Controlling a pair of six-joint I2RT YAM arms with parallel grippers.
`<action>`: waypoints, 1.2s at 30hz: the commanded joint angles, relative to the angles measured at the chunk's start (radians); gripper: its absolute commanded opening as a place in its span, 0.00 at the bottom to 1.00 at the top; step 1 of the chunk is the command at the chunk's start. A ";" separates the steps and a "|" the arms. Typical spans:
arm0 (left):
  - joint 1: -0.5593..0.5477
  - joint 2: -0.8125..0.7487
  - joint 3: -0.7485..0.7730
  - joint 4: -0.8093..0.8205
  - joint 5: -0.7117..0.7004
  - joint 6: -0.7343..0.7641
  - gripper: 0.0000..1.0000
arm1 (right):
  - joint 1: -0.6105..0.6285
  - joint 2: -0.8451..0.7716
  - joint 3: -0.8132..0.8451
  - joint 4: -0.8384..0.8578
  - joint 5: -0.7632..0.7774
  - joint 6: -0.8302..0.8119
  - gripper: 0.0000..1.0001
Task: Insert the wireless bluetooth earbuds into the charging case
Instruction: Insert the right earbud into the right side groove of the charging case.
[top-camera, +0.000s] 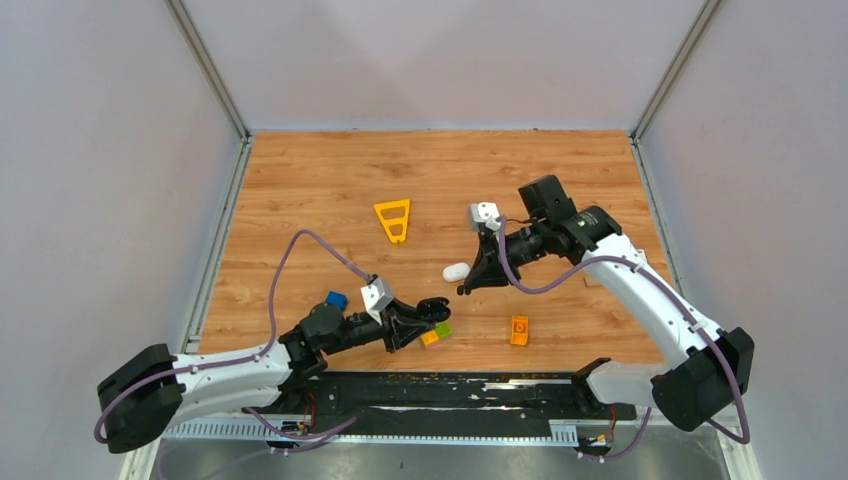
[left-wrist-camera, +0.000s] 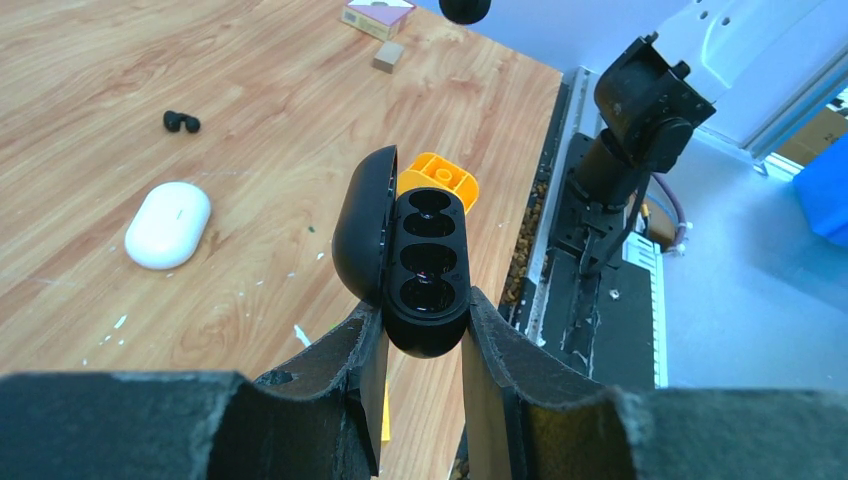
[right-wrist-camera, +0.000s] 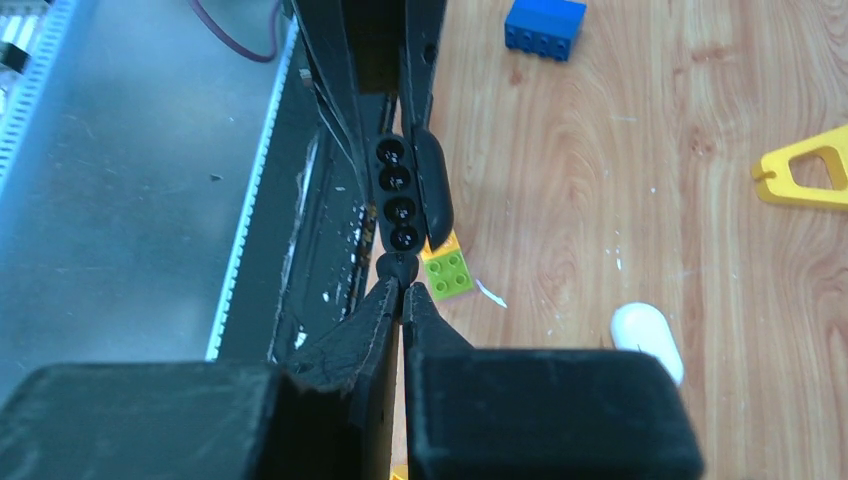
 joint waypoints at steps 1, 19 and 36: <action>-0.007 0.053 -0.003 0.187 0.040 0.006 0.00 | 0.002 -0.008 0.070 0.043 -0.127 0.054 0.00; -0.006 0.138 0.004 0.355 0.050 -0.046 0.00 | 0.080 -0.019 0.032 0.055 -0.053 0.056 0.00; -0.007 0.133 0.038 0.289 0.060 -0.028 0.00 | 0.155 0.010 0.067 0.023 0.088 0.003 0.00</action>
